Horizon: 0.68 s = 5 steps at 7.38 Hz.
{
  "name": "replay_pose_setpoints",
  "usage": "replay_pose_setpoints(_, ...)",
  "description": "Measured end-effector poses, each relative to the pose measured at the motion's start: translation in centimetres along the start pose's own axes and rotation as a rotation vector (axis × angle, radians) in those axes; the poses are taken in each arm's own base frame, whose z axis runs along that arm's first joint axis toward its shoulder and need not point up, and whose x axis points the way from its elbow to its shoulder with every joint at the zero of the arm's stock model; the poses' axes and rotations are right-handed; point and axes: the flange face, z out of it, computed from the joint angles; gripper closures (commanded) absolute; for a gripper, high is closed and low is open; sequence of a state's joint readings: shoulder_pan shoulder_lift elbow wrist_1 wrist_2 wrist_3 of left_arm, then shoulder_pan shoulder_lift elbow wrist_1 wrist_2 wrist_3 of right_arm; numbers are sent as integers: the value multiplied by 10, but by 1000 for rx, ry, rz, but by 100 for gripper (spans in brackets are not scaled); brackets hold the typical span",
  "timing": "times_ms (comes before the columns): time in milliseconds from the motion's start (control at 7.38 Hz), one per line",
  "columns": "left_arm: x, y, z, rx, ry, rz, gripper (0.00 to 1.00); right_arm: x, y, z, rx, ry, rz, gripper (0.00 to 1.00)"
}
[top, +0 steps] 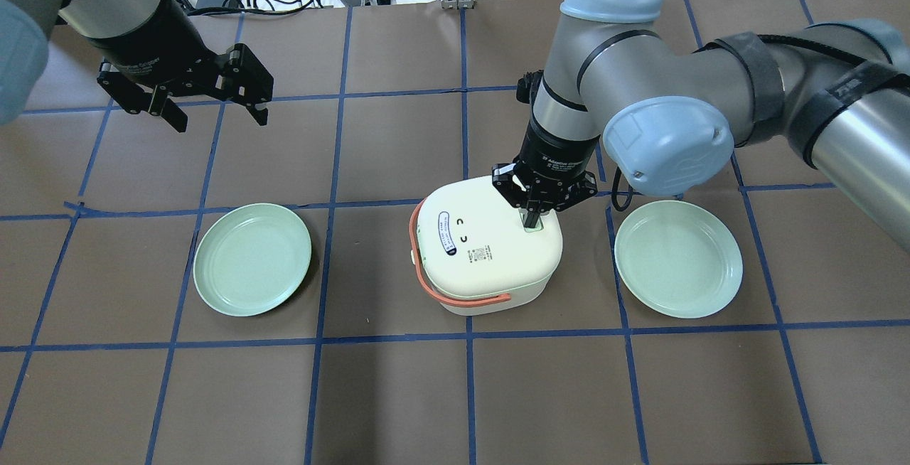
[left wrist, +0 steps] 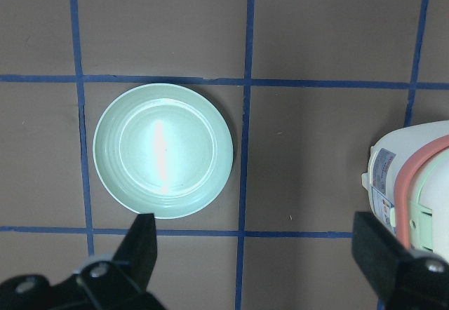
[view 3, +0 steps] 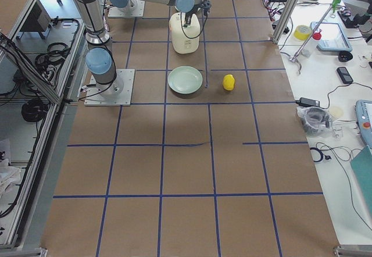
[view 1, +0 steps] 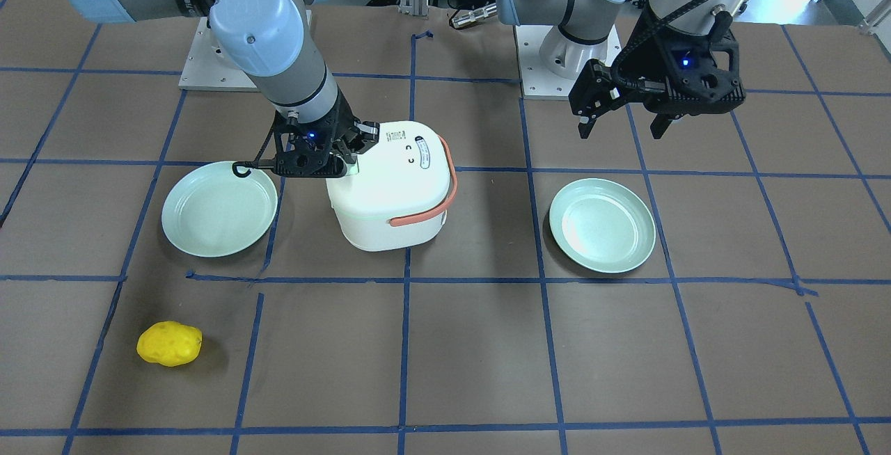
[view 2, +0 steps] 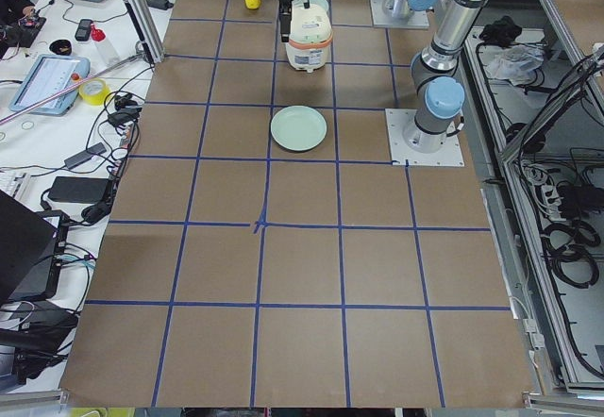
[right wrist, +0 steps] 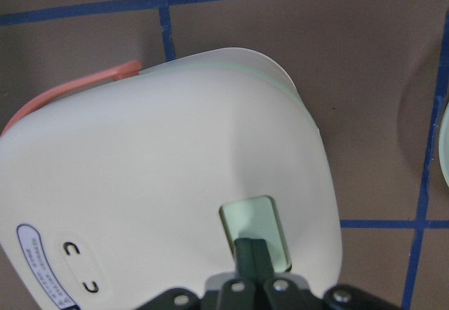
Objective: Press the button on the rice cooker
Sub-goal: 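Press the green button down with the right gripper fingertips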
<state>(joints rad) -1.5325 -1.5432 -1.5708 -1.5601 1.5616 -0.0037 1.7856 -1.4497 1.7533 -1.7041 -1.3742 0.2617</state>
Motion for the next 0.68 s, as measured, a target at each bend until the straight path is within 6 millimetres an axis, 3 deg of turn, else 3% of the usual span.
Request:
replay_pose_setpoints(136,0,0,0,0,0,0,0,0,0,-1,2,0,4,100)
replay_pose_setpoints(271,0,0,0,0,0,0,0,-1,0,-6,12,-1,18,91)
replay_pose_setpoints(542,0,0,0,0,0,0,0,-8,2,-42,64,-18,48,14)
replay_pose_setpoints(678,0,0,0,0,0,0,0,-12,6,-66,89,-26,54,0)
